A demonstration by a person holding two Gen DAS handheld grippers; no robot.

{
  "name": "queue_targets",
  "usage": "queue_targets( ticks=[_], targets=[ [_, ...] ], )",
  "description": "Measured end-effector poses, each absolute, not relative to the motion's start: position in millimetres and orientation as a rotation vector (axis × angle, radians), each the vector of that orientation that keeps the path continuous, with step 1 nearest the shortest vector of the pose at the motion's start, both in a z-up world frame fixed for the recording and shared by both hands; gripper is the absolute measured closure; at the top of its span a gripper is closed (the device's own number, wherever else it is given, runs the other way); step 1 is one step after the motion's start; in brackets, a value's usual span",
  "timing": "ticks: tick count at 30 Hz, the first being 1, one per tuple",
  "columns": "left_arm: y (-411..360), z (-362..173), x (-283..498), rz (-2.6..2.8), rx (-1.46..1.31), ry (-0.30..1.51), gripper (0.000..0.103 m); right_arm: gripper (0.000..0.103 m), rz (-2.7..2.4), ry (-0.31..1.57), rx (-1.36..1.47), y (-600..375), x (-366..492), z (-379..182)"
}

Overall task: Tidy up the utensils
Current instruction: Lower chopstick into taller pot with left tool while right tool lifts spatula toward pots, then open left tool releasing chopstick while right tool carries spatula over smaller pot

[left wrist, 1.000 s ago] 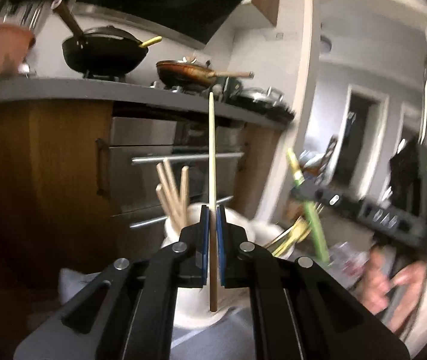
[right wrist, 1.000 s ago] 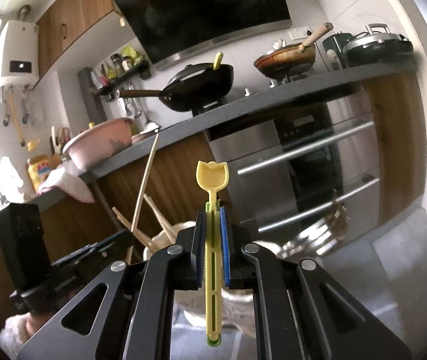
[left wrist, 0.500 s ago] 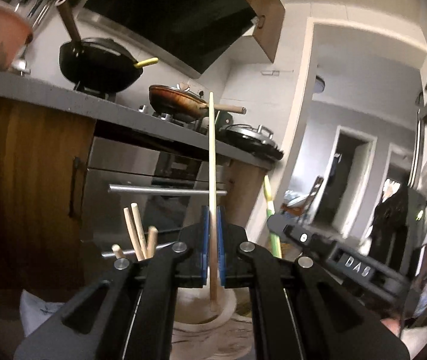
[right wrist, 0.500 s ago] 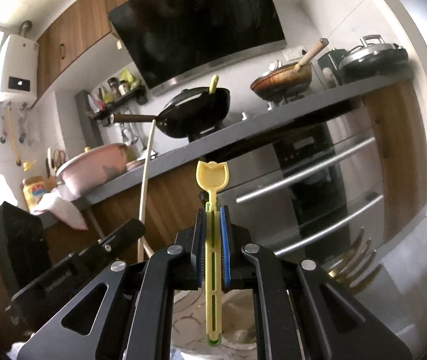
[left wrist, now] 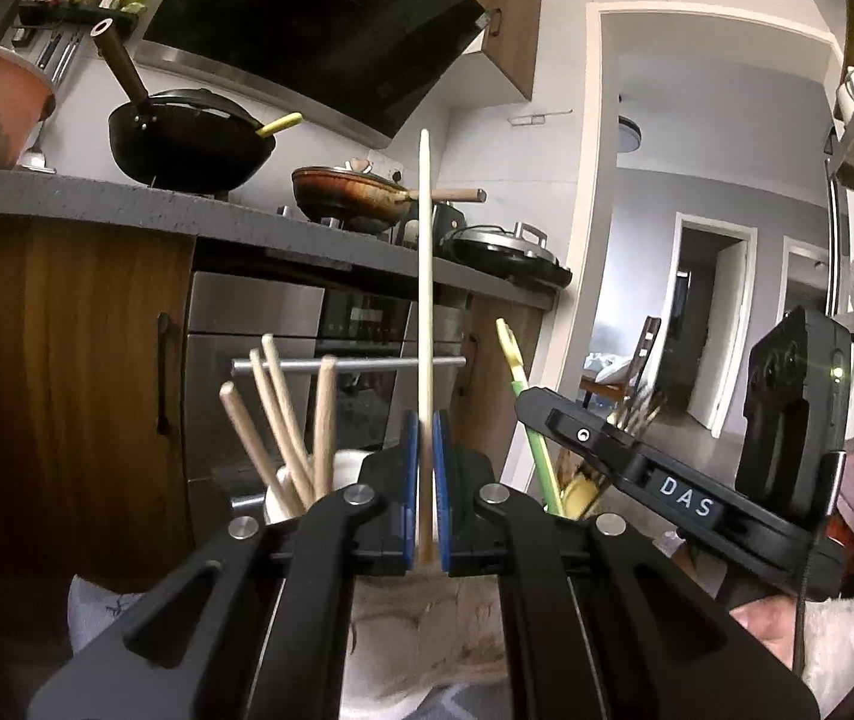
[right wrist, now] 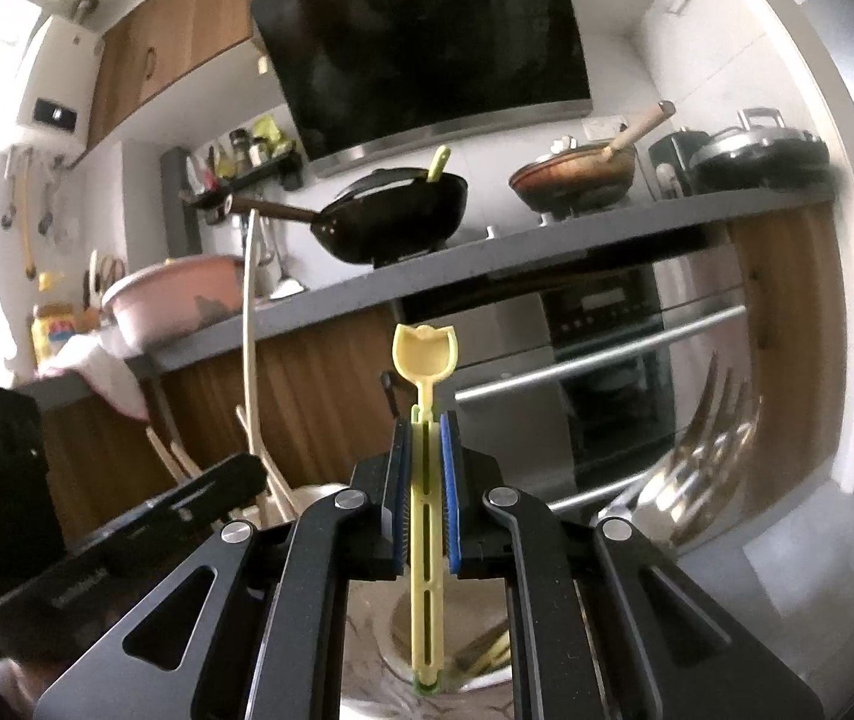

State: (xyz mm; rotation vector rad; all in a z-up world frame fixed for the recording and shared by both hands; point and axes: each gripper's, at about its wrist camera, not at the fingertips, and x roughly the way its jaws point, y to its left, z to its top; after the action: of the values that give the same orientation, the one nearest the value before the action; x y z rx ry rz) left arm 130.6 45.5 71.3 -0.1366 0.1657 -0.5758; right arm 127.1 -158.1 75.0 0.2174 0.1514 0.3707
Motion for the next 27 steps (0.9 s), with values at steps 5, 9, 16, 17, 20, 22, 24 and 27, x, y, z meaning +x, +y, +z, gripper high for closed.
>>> queue_targets(
  ticks=[5,9,16,17,20,22,24,27],
  targets=[
    [50,65,126,-0.574,-0.129,0.201,0.098,0.092,0.353,0.168,0.205,-162,124,65],
    [51,63,124,-0.581,-0.125,0.216,0.098,0.092,0.350,0.177,0.193,-161,119,60],
    [50,60,120,-0.579,-0.100,0.234,0.098,0.092,0.342,0.206,0.177,-165,110,50],
    [50,62,121,-0.580,-0.101,0.235,0.098,0.092,0.344,0.210,0.178,-166,110,49],
    [52,62,120,-0.584,-0.107,0.241,0.098,0.092,0.346,0.218,0.184,-168,105,46],
    [53,62,120,-0.582,-0.104,0.243,0.098,0.092,0.368,0.201,0.225,-173,102,49],
    [54,62,121,-0.584,-0.107,0.247,0.098,0.092,0.370,0.172,0.241,-174,101,55],
    [54,62,122,-0.585,-0.112,0.250,0.098,0.092,0.357,0.152,0.223,-164,105,62]
  ],
)
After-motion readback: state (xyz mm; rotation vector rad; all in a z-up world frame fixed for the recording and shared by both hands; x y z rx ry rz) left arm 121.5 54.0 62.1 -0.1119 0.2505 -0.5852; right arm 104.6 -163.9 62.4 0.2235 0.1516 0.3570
